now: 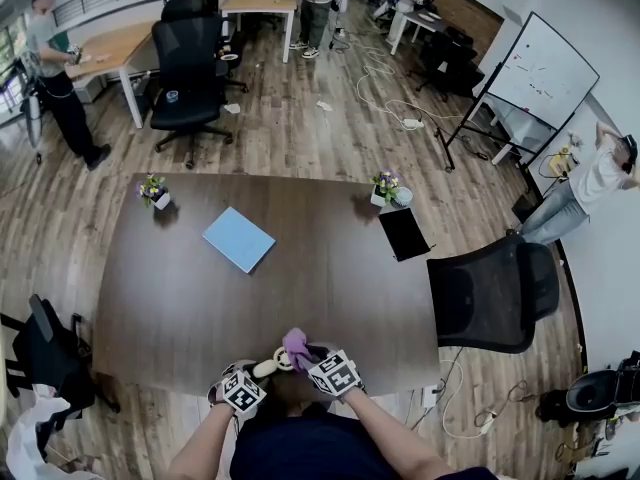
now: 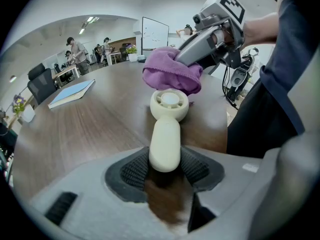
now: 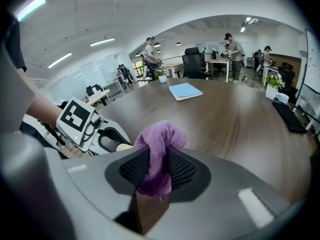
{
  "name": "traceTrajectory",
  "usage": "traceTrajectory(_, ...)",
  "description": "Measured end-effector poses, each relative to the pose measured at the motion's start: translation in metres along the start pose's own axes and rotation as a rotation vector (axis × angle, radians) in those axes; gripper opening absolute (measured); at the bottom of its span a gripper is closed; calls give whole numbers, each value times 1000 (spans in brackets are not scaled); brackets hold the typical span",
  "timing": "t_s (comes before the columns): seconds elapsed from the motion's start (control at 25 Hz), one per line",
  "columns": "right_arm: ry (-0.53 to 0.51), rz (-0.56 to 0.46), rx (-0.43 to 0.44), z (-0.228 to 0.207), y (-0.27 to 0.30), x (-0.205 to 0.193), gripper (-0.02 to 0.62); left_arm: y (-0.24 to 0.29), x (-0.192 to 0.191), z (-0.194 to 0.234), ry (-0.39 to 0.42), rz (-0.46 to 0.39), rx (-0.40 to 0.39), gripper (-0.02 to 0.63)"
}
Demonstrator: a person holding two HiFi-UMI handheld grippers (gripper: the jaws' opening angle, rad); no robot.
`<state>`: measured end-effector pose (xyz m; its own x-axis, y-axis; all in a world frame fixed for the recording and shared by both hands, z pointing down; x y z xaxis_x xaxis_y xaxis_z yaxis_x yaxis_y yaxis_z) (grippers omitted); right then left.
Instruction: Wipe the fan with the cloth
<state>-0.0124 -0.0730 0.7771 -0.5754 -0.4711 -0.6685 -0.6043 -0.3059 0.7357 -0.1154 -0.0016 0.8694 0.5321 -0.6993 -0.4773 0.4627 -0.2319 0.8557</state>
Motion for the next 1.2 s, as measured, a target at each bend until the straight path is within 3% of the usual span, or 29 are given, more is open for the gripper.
traceTrajectory(0.44, -121, 32, 71, 34, 25, 18, 112, -1, 0, 1, 2, 0, -2, 198)
traceTrajectory(1.2, -182, 31, 146, 59, 40, 31, 110, -1, 0, 2, 4, 1, -5, 198)
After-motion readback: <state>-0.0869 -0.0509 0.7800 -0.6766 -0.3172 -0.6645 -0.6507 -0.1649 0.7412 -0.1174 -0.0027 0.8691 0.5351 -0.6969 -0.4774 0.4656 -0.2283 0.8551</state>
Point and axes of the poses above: the fingertips, and each gripper's own axes: y forward along the fingers, z to its left, x out of its top, the point moved 1 cm from there along -y, backward along the fingers, and after that the axes turned 11 degrees about -y, right-handed, at the moved point
